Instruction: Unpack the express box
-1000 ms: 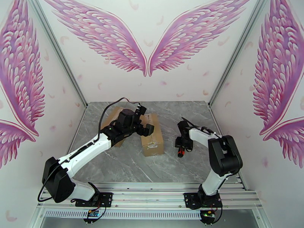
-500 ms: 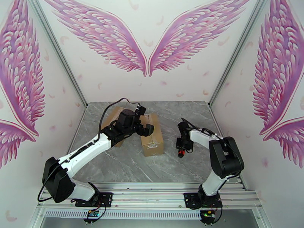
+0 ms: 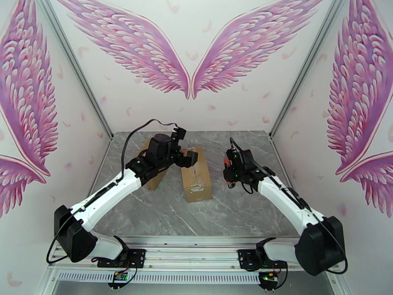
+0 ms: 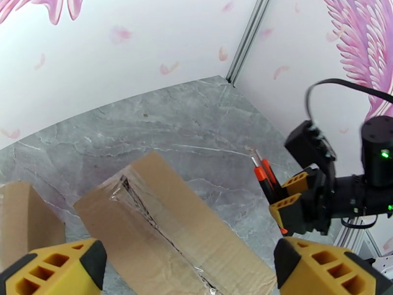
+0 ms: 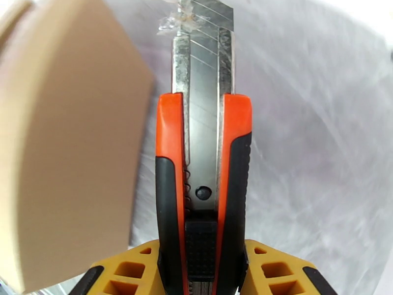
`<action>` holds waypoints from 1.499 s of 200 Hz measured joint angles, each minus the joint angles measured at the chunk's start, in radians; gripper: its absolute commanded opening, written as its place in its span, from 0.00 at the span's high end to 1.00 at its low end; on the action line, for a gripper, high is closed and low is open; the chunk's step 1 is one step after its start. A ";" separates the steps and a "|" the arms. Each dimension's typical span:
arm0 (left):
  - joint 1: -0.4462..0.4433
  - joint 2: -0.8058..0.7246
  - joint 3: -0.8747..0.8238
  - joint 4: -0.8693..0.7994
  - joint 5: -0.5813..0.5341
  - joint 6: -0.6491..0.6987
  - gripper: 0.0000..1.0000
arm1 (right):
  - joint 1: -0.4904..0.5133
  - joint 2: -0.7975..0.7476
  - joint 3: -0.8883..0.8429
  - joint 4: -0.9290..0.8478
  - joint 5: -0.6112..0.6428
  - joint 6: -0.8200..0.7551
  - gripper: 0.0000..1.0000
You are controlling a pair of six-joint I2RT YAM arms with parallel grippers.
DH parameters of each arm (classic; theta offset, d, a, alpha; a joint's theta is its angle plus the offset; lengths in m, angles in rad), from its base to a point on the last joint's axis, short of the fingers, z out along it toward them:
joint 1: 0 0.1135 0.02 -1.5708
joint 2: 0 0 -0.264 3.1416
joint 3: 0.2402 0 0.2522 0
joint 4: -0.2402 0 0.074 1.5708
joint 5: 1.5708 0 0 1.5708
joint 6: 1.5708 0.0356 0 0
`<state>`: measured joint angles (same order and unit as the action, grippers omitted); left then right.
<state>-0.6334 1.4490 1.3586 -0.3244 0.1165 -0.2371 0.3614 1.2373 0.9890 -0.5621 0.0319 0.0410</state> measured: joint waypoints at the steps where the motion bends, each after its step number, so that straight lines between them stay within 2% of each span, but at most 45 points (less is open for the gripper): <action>1: 0.000 0.000 0.001 0.000 0.000 0.001 0.12 | 0.002 -0.003 -0.002 0.000 0.001 -0.002 0.76; 49: 0.013 0.003 0.026 0.002 0.102 -0.004 0.30 | 0.138 -0.168 -0.075 0.056 0.109 -0.107 0.76; 81: 0.003 0.050 0.064 0.017 0.203 -0.018 0.41 | 0.222 -0.188 -0.075 0.079 0.173 -0.161 0.77; 116: -0.020 0.116 0.086 0.024 0.301 -0.032 0.52 | 0.268 -0.188 -0.075 0.098 0.228 -0.195 0.77; 186: -0.024 0.134 0.093 0.025 0.439 -0.056 0.60 | 0.283 -0.169 -0.075 0.106 0.241 -0.200 0.76; 268: -0.021 0.171 0.115 0.030 0.446 -0.062 0.63 | 0.290 -0.164 -0.075 0.107 0.241 -0.200 0.77; 300: -0.021 0.174 0.115 0.031 0.443 -0.062 0.67 | 0.291 -0.164 -0.075 0.107 0.238 -0.200 0.77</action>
<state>-0.6544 1.6226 1.4738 -0.2939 0.5594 -0.2993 0.6529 1.0737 0.9138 -0.4553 0.2695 -0.1585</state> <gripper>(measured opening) 0.347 0.371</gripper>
